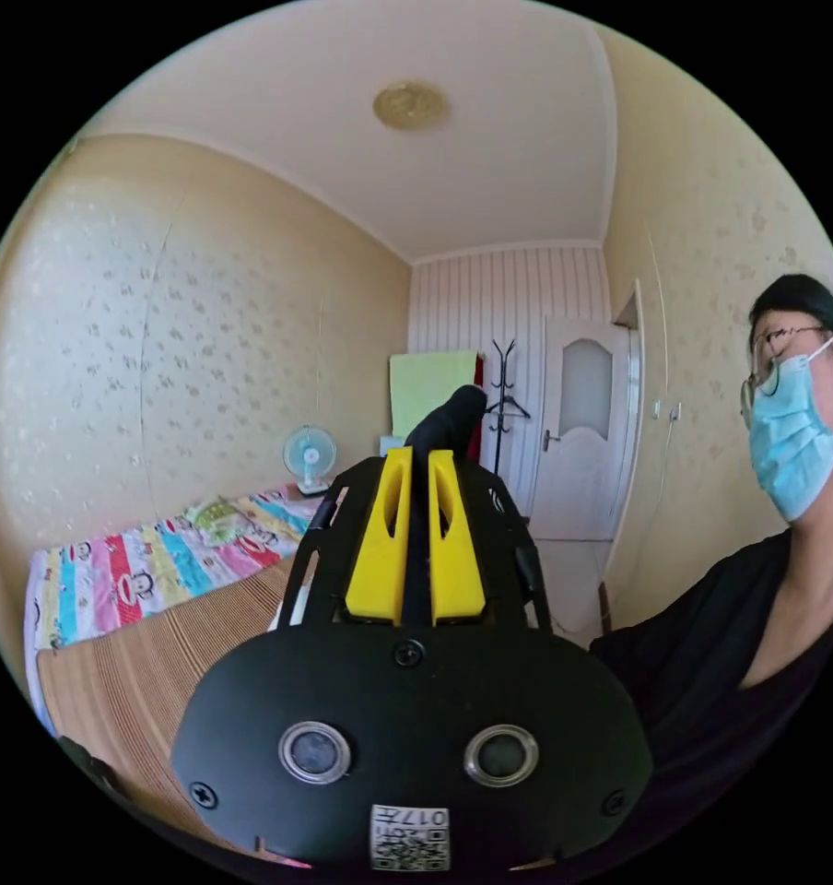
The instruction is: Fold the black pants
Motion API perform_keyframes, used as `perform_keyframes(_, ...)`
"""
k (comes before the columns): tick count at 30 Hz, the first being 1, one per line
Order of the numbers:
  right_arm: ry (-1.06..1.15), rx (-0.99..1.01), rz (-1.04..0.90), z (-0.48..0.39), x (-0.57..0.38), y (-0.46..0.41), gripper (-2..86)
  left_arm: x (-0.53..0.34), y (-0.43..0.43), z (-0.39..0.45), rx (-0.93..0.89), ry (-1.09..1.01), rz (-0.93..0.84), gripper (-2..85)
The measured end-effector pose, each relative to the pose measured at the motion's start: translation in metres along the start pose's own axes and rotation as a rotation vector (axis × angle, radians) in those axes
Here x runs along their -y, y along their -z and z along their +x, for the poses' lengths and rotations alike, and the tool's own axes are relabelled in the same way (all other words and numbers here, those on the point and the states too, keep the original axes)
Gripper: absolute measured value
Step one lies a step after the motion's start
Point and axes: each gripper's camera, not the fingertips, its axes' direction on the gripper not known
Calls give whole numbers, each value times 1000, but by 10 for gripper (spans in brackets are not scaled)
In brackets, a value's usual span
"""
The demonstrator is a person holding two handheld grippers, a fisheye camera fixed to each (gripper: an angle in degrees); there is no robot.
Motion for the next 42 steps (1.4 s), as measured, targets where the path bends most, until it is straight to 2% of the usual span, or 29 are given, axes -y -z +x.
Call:
perform_keyframes(1,17,89,-15,-27,17,-13,55,13,28,1,11,-8,34,11)
perform_keyframes(7,277,71,106,-235,89,-42,46,84,164,10,42,-46,186,13)
perform_keyframes(11,491,-22,142,-385,127,-53,47,130,217,18,42,-51,239,14)
perform_keyframes(14,602,-73,142,-466,143,-64,47,169,243,22,54,-47,266,16)
perform_keyframes(18,672,-162,162,-527,158,-79,47,219,259,22,6,-17,341,20)
perform_keyframes(23,711,-197,224,-569,165,-91,47,261,253,34,55,-52,436,28)
perform_keyframes(27,729,-192,205,-560,166,-110,46,280,235,15,53,-55,457,35)
perform_keyframes(30,719,-175,156,-519,165,-138,45,275,209,-19,73,-59,432,37)
perform_keyframes(33,671,-206,132,-452,173,-178,46,264,164,-79,96,15,394,36)
perform_keyframes(35,611,-302,118,-383,205,-232,49,268,124,-130,136,76,352,36)
perform_keyframes(39,511,-443,159,-256,304,-350,66,318,-15,-305,469,178,220,64)
perform_keyframes(41,416,-575,43,-161,354,-430,76,322,-66,-377,683,269,94,64)
perform_keyframes(42,376,-609,14,-135,357,-442,75,311,-88,-410,806,317,12,74)
